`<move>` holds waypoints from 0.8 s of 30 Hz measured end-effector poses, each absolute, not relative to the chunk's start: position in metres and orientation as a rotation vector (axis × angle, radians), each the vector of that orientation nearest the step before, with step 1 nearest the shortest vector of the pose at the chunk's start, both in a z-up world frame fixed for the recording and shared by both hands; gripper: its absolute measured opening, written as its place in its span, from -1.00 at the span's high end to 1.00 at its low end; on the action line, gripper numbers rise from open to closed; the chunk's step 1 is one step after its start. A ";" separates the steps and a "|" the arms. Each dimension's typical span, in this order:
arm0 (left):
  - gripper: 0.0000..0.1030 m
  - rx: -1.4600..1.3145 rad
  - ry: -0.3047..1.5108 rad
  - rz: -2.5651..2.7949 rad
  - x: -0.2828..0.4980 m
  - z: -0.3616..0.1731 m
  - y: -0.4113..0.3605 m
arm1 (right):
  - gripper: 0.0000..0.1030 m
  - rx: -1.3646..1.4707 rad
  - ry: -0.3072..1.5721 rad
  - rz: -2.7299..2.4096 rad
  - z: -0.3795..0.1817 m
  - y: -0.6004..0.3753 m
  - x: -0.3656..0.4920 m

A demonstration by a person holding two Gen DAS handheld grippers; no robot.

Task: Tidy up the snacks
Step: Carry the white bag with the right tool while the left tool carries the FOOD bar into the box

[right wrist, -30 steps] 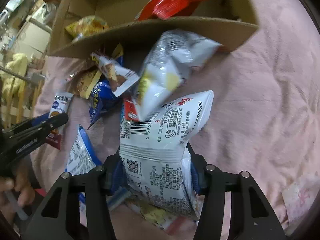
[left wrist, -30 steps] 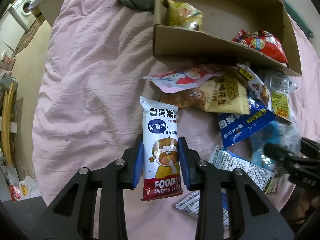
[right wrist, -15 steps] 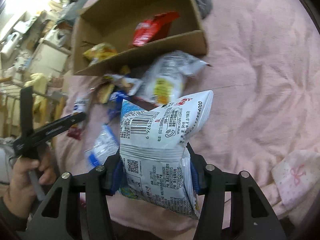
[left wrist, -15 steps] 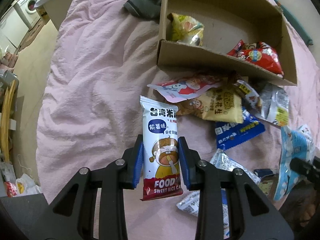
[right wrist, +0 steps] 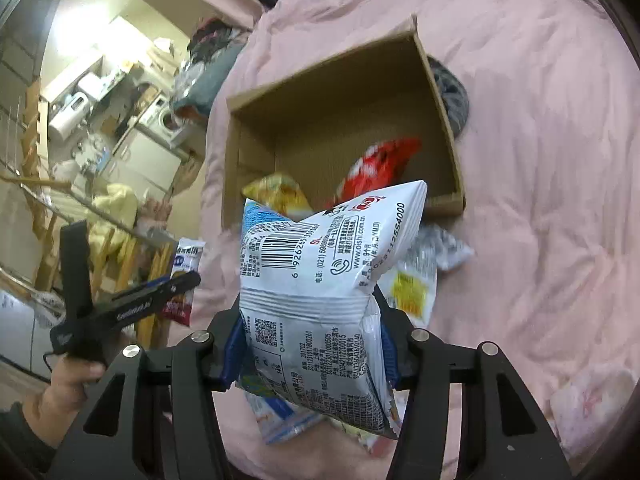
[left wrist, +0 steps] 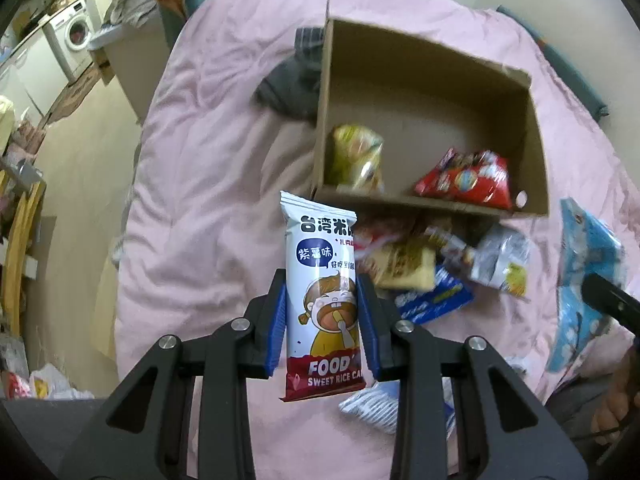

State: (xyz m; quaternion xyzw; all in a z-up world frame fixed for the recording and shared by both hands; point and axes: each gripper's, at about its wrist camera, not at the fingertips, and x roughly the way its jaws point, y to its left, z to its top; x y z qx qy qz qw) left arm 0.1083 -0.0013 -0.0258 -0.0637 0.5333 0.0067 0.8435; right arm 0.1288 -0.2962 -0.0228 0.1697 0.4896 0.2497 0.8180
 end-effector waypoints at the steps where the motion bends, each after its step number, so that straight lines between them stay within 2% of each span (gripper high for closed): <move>1: 0.44 -0.132 1.117 0.006 0.113 -0.022 -0.002 | -0.08 0.366 1.033 0.532 -0.021 -0.294 0.134; 6: 0.44 -0.107 1.080 -0.018 0.134 -0.009 -0.010 | -0.08 0.385 0.989 0.507 -0.016 -0.282 0.163; 18: 0.44 -0.079 1.034 -0.037 0.179 0.001 -0.018 | -0.08 0.271 1.121 0.357 -0.057 -0.257 0.230; 24: 0.44 -0.095 1.058 -0.043 0.200 -0.011 -0.019 | -0.08 0.196 1.107 0.318 -0.060 -0.245 0.255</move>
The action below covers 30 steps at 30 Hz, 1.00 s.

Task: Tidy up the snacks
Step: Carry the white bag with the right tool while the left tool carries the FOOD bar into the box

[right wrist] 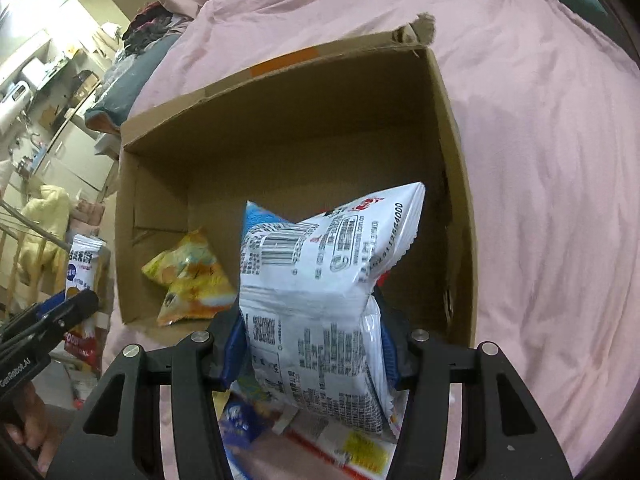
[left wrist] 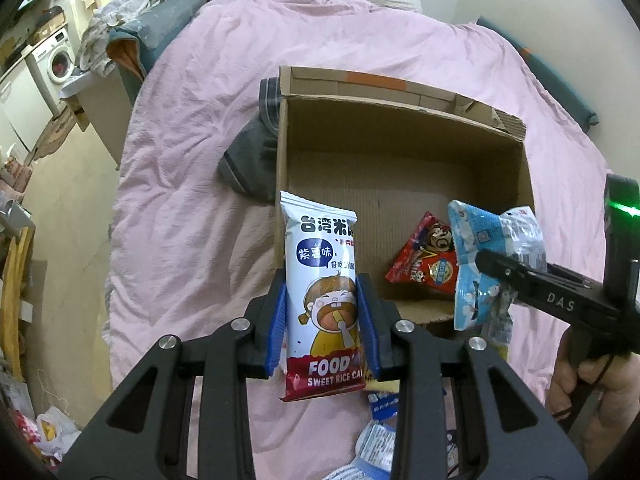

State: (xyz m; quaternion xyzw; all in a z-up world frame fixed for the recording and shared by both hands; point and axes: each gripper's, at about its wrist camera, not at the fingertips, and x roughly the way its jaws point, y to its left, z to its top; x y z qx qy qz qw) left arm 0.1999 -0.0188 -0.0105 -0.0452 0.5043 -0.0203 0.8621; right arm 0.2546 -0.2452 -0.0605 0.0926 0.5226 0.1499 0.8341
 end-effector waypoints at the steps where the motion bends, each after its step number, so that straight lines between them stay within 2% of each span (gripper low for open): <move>1: 0.44 -0.093 1.059 -0.043 0.204 -0.012 -0.020 | -0.08 0.185 1.103 0.312 -0.061 -0.243 0.258; 8: 0.44 -0.083 1.057 -0.063 0.227 -0.018 -0.032 | -0.08 0.023 1.079 0.259 -0.070 -0.223 0.274; 21: 0.44 -0.049 1.037 -0.063 0.263 -0.028 -0.050 | -0.08 0.224 0.969 0.311 -0.042 -0.244 0.284; 30: 0.44 -0.005 1.033 -0.061 0.279 -0.041 -0.068 | -0.08 0.245 0.999 0.295 -0.051 -0.248 0.293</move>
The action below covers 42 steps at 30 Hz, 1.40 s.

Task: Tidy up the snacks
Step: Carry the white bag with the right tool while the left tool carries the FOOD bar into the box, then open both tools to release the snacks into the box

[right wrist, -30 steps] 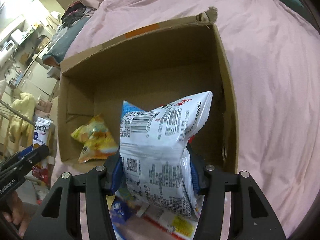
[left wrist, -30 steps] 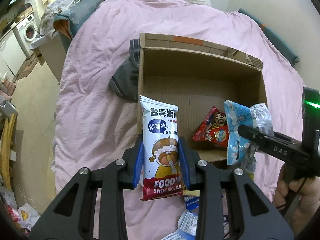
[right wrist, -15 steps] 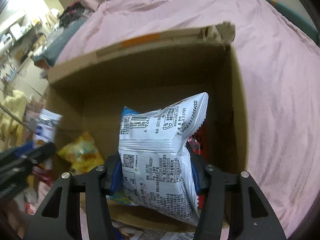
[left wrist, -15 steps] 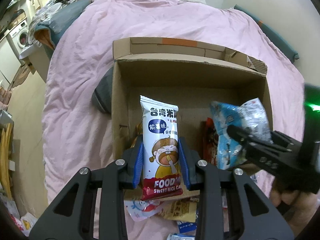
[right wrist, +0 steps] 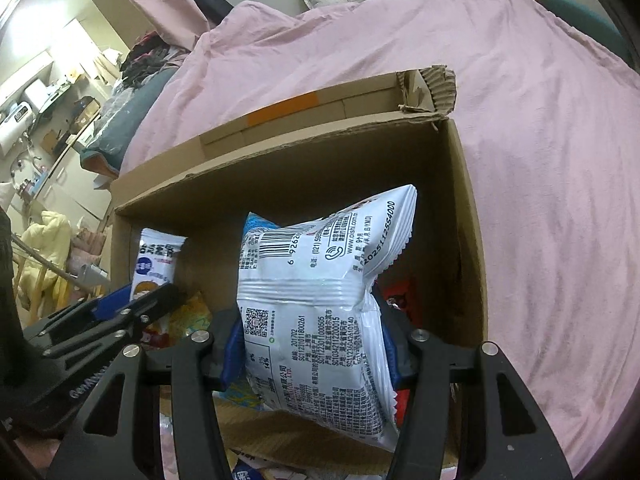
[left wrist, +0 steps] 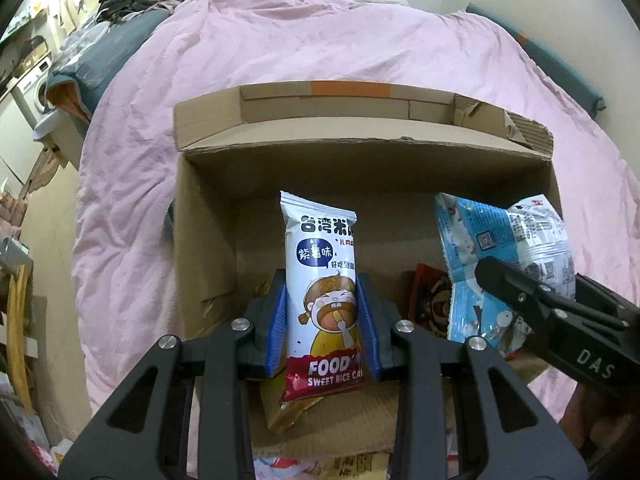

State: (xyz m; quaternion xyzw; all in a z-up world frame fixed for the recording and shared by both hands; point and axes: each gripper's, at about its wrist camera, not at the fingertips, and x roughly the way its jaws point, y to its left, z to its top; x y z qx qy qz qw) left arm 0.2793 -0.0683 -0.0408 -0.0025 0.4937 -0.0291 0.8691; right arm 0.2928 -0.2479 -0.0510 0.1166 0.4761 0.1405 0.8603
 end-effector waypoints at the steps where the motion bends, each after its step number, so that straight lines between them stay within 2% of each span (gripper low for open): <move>1: 0.44 -0.002 1.033 -0.061 0.281 -0.042 -0.070 | -0.08 0.249 1.002 0.293 -0.051 -0.248 0.295; 25: 0.40 -0.020 1.055 -0.040 0.281 -0.042 -0.071 | -0.16 0.376 0.983 0.333 -0.045 -0.267 0.295; 28: -0.02 -0.010 1.019 -0.028 0.276 -0.034 -0.070 | -0.22 0.382 0.964 0.337 -0.040 -0.270 0.294; 29: -0.21 -0.015 1.006 -0.023 0.274 -0.031 -0.068 | -0.27 0.386 0.961 0.339 -0.039 -0.271 0.293; 30: -0.37 -0.024 0.993 -0.020 0.273 -0.028 -0.067 | -0.35 0.391 0.960 0.338 -0.038 -0.272 0.293; 31: -0.44 -0.035 0.981 -0.018 0.272 -0.025 -0.065 | -0.43 0.396 0.960 0.333 -0.037 -0.274 0.292; 32: -0.58 -0.047 0.971 -0.014 0.270 -0.023 -0.063 | -0.64 0.398 0.957 0.327 -0.036 -0.275 0.292; 33: -0.64 -0.056 0.966 -0.010 0.269 -0.020 -0.062 | -0.80 0.396 0.948 0.322 -0.034 -0.275 0.290; 34: -0.65 -0.064 0.964 -0.007 0.268 -0.019 -0.061 | -0.82 0.388 0.932 0.316 -0.031 -0.276 0.289; 42: -0.66 -0.073 0.956 0.000 0.259 -0.009 -0.056 | -0.83 0.361 0.911 0.342 -0.019 -0.273 0.285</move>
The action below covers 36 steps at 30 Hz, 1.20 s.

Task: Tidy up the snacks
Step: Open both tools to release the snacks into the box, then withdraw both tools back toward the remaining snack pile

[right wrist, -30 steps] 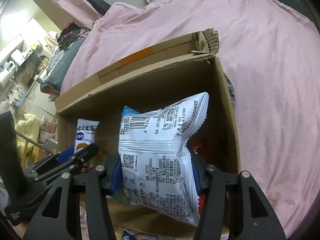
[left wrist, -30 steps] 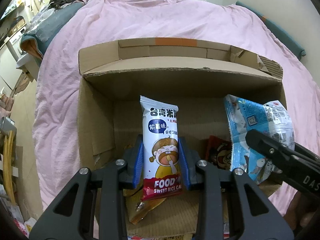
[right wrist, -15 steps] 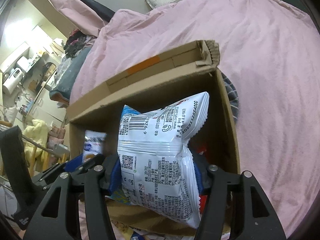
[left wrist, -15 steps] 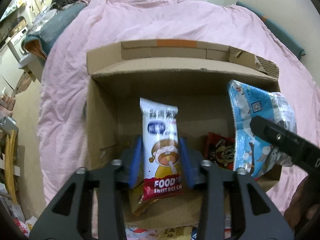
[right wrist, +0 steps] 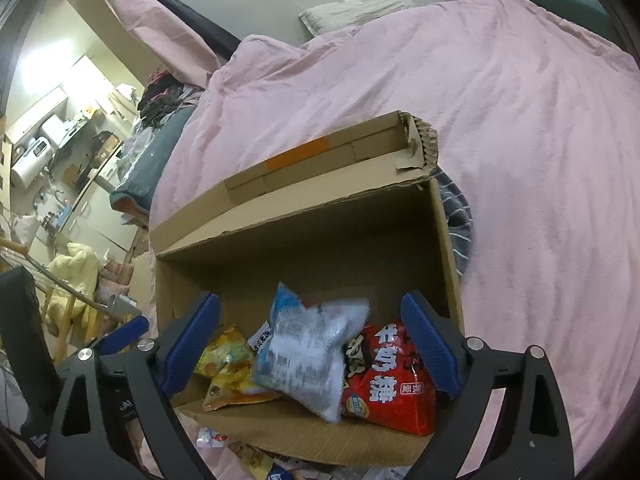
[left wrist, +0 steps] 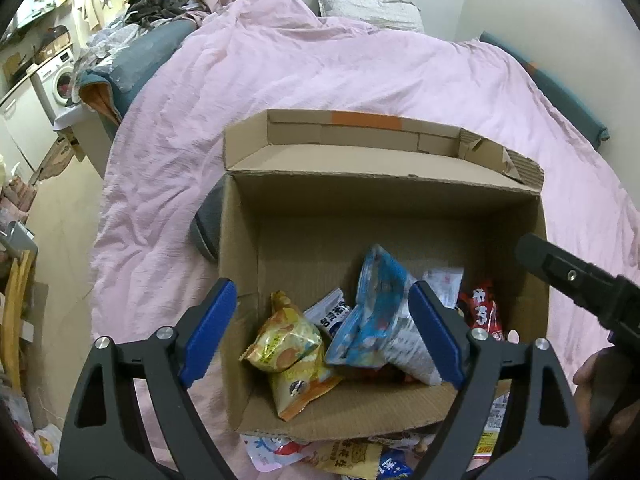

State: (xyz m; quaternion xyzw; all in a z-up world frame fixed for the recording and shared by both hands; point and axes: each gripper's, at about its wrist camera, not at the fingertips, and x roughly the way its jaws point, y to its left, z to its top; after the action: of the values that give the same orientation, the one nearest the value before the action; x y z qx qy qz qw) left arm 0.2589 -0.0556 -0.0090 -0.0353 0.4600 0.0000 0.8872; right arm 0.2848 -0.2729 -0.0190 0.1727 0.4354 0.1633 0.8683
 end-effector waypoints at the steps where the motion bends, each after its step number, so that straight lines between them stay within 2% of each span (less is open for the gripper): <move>1: -0.66 -0.077 0.951 0.002 0.258 -0.007 -0.054 | -0.83 0.358 0.909 0.340 -0.018 -0.273 0.284; 4: -0.67 -0.097 0.931 0.004 0.252 -0.002 -0.050 | -0.83 0.365 0.886 0.333 -0.012 -0.274 0.280; 6: -0.84 -0.096 0.921 0.005 0.248 0.002 -0.048 | -0.83 0.353 0.875 0.325 -0.006 -0.274 0.277; 10: -0.96 -0.114 0.890 0.020 0.239 0.011 -0.044 | -0.83 0.337 0.866 0.314 -0.002 -0.276 0.270; 36: -0.97 -0.046 0.860 0.014 0.167 0.041 -0.037 | -0.83 0.298 0.820 0.320 0.022 -0.278 0.195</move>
State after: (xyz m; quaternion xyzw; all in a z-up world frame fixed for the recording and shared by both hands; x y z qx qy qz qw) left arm 0.1668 -0.0370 0.0406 -0.0222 0.4167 0.0067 0.9088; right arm 0.1951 -0.2777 0.0217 0.1435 0.3952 0.1545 0.8941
